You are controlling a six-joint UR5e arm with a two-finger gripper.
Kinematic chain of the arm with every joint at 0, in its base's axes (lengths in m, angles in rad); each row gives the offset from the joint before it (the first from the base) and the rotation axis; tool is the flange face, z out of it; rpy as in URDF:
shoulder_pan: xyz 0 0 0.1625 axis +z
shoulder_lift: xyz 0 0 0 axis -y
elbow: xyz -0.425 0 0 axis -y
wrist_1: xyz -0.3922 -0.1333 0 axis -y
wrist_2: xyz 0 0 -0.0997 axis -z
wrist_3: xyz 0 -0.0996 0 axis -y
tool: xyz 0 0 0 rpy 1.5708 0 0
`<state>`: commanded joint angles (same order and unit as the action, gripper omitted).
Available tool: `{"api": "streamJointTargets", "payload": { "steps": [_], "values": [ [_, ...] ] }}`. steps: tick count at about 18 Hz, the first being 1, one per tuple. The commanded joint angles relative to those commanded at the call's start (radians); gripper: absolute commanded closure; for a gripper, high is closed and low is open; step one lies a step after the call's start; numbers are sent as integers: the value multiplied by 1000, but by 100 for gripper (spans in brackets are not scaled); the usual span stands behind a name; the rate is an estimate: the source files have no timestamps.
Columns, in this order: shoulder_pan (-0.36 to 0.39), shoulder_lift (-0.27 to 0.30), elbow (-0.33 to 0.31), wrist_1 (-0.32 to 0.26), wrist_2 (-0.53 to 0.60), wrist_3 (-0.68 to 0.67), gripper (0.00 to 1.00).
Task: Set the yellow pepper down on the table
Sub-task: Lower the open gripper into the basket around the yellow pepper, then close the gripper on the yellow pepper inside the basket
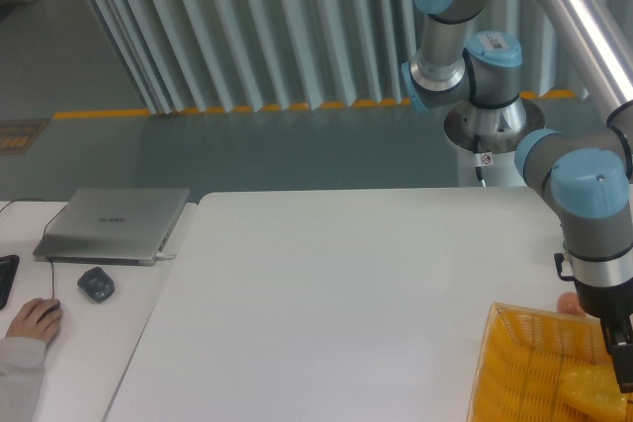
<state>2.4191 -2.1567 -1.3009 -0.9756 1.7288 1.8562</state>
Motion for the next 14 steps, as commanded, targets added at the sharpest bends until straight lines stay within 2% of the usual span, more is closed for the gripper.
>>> {"api": "streamJointTargets", "payload": {
  "steps": [5,14],
  "values": [
    [-29,-20,5,3,41,-28,0],
    [-35,-37,6,21,63,-35,0]
  ]
}}
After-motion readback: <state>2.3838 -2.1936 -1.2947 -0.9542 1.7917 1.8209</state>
